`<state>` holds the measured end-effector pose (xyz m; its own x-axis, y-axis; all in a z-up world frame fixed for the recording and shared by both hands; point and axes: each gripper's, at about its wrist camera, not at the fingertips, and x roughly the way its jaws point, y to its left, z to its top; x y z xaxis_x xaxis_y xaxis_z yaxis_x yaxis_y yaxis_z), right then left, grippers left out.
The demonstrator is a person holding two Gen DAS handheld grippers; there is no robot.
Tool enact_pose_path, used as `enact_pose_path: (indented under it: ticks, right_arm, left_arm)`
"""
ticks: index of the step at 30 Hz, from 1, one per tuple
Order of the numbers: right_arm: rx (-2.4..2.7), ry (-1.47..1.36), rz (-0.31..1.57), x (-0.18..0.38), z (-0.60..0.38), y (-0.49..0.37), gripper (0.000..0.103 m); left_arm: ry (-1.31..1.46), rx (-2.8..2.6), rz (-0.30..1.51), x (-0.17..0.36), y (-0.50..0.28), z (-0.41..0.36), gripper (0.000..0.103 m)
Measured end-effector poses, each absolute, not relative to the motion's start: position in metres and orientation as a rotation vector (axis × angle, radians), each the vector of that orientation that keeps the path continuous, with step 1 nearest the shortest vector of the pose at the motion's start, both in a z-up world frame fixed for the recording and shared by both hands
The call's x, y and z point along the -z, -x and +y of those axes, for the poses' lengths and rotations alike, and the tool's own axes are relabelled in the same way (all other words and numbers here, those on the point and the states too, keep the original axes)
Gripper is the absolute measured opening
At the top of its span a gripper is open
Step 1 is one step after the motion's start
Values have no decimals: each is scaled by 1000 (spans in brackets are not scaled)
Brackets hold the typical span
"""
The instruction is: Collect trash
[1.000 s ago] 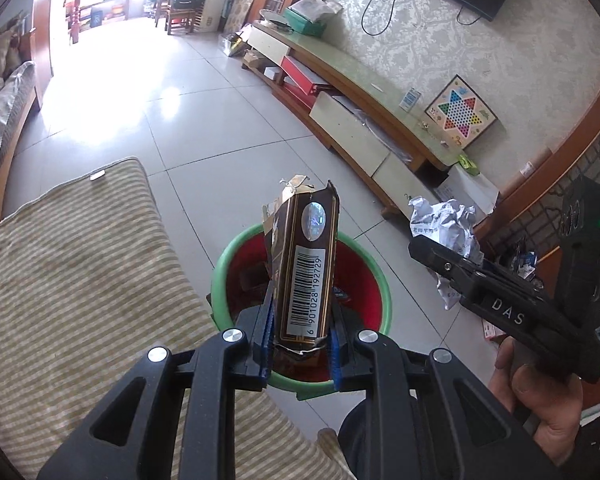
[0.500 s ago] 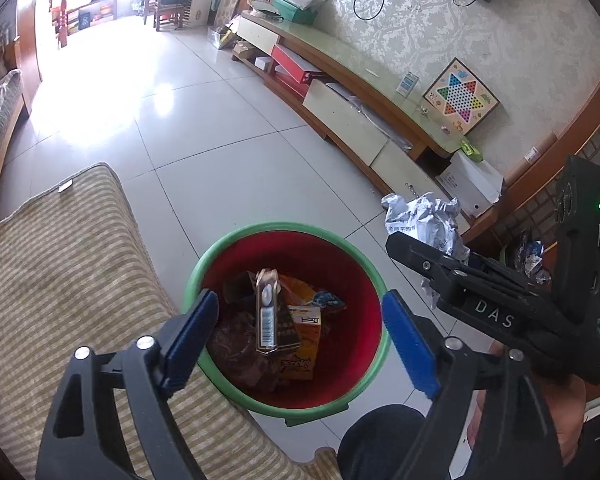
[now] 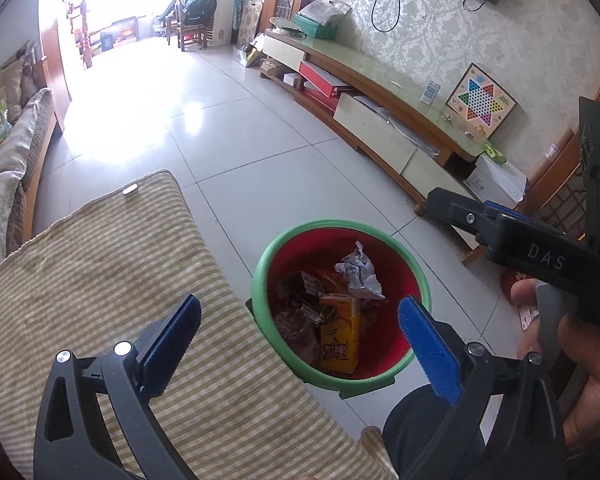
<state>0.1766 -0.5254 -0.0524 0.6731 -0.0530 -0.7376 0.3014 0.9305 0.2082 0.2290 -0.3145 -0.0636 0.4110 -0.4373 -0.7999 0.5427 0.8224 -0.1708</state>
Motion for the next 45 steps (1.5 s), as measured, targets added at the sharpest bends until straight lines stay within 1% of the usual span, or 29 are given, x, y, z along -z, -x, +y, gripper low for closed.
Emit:
enact_pose_path:
  ticks: [9,15,22,32,35,38,45]
  right_arm:
    - [151,-267,736,11,-452,-159,98]
    - [76,-223,728,2,-390,-149,98]
    - [5,-102,701,-6,-316,-128,98]
    - [-53,-38,654,-18,-262,-87,98]
    - [-57,-30,631,-23,-257,-78,98]
    - [-60,-26,622,-27,-254,-74,98]
    - [-65,-21,624,-29,-252,-69,98]
  left_arm:
    - [-77,463,874,23,-202,-215,95]
    - [-18,307,825,3,-178,-135,95]
    - [37,151,762,-5,-146,-61,95]
    - [19,24,704,-1,-106,-20,95]
    - [-1,34,670,1,-95,-20,95]
    - [-29,12,677,1,-89,-22,95]
    - [-3,47,676,-2,-75,-27,95]
